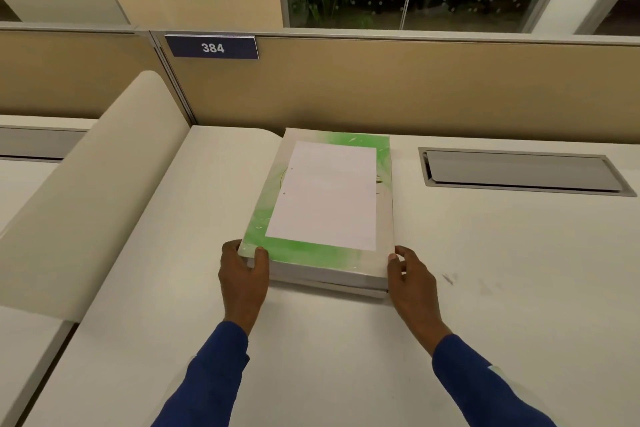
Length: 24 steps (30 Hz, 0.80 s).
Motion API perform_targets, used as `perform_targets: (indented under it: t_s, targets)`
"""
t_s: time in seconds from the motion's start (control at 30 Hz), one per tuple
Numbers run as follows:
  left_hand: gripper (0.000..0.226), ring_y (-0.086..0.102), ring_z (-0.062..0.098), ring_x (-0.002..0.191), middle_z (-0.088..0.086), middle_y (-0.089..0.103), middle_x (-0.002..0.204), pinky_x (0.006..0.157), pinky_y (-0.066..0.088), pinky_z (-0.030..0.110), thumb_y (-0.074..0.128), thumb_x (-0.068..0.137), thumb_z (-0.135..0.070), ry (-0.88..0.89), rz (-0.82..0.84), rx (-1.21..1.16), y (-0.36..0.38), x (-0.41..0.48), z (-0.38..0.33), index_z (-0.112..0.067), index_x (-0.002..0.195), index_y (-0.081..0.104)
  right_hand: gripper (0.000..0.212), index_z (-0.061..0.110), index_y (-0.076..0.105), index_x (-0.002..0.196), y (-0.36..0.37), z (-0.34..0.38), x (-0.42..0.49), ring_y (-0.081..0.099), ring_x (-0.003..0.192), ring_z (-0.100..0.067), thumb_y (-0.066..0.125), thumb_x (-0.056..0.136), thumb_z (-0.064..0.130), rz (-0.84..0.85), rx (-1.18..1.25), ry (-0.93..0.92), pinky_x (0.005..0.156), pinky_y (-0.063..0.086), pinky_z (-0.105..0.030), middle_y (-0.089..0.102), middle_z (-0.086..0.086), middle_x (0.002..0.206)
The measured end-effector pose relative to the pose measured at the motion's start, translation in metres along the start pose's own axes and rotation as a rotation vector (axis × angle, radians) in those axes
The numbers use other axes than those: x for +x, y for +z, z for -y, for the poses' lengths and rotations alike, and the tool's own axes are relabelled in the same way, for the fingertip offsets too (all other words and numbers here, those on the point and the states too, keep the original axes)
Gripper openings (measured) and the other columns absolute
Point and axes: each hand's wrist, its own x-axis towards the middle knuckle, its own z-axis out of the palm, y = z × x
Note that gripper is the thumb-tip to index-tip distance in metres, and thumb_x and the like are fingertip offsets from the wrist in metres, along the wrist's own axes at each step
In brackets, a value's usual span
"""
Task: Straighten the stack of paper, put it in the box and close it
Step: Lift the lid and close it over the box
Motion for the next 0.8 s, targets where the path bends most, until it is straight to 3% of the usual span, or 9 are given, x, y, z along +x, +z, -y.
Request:
perform_targets:
  t_s: [0.13,0.27,0.47,0.53,0.6,0.67,0.8]
  targets:
    - [0.014,0.06,0.02,0.08,0.004,0.064,0.097,0.061,0.044,0.026,0.062,0.093,-0.019,-0.019,-0.009,0.003,-0.004,0.001,0.004,-0.018,0.103,0.052,0.037,0.017,0.056,0.138,0.0,-0.003,-0.011,0.058,0.081,-0.001,0.045,0.105,0.031,-0.005,-0.022,-0.025,0.065,0.041,-0.015,0.063,0.001,0.099]
    - [0.011,0.061,0.021,0.078,0.004,0.064,0.092,0.059,0.046,0.027,0.06,0.093,-0.016,-0.009,-0.022,0.005,-0.003,0.002,0.005,-0.018,0.099,0.051,0.038,0.016,0.055,0.139,0.001,-0.004,-0.012,0.059,0.084,-0.01,0.045,0.105,0.03,-0.007,-0.024,-0.021,0.069,0.041,-0.021,0.064,-0.002,0.102]
    - [0.015,0.062,0.023,0.074,-0.001,0.06,0.087,0.055,0.045,0.023,0.061,0.092,-0.012,0.031,-0.032,0.035,0.0,-0.004,0.012,-0.019,0.097,0.048,0.044,0.017,0.048,0.147,0.005,-0.017,-0.017,0.059,0.094,-0.018,0.044,0.106,0.031,0.051,-0.095,0.0,0.075,0.04,-0.022,0.061,-0.005,0.11]
    - [0.023,0.062,0.023,0.077,0.002,0.061,0.094,0.057,0.045,0.023,0.06,0.092,-0.009,0.058,-0.022,0.045,0.002,-0.007,0.014,-0.02,0.11,0.05,0.044,0.015,0.048,0.147,0.009,-0.022,-0.02,0.056,0.091,-0.017,0.045,0.105,0.028,0.068,-0.129,0.014,0.079,0.041,-0.024,0.058,-0.004,0.106]
    - [0.046,0.062,0.019,0.083,0.001,0.06,0.103,0.065,0.047,0.025,0.055,0.094,-0.008,0.079,-0.001,0.078,0.004,-0.01,0.016,-0.025,0.136,0.049,0.045,0.016,0.046,0.149,0.011,-0.023,-0.022,0.055,0.09,-0.016,0.047,0.105,0.026,0.064,-0.154,0.0,0.079,0.042,-0.026,0.057,-0.004,0.105]
    - [0.064,0.058,0.021,0.088,0.002,0.056,0.104,0.077,0.049,0.032,0.05,0.096,-0.008,0.128,0.036,0.181,0.005,-0.013,0.019,-0.03,0.155,0.04,0.055,0.021,0.033,0.157,0.013,-0.022,-0.023,0.056,0.097,-0.018,0.047,0.104,0.028,0.062,-0.167,-0.022,0.082,0.046,-0.028,0.056,-0.006,0.116]
    - [0.066,0.051,0.029,0.092,0.009,0.053,0.097,0.084,0.05,0.046,0.049,0.097,-0.008,0.22,0.091,0.411,0.005,-0.013,0.024,-0.025,0.159,0.035,0.075,0.029,0.004,0.163,0.016,-0.014,-0.018,0.051,0.124,-0.024,0.045,0.102,0.045,0.103,-0.32,-0.119,0.09,0.054,-0.04,0.043,-0.004,0.143]
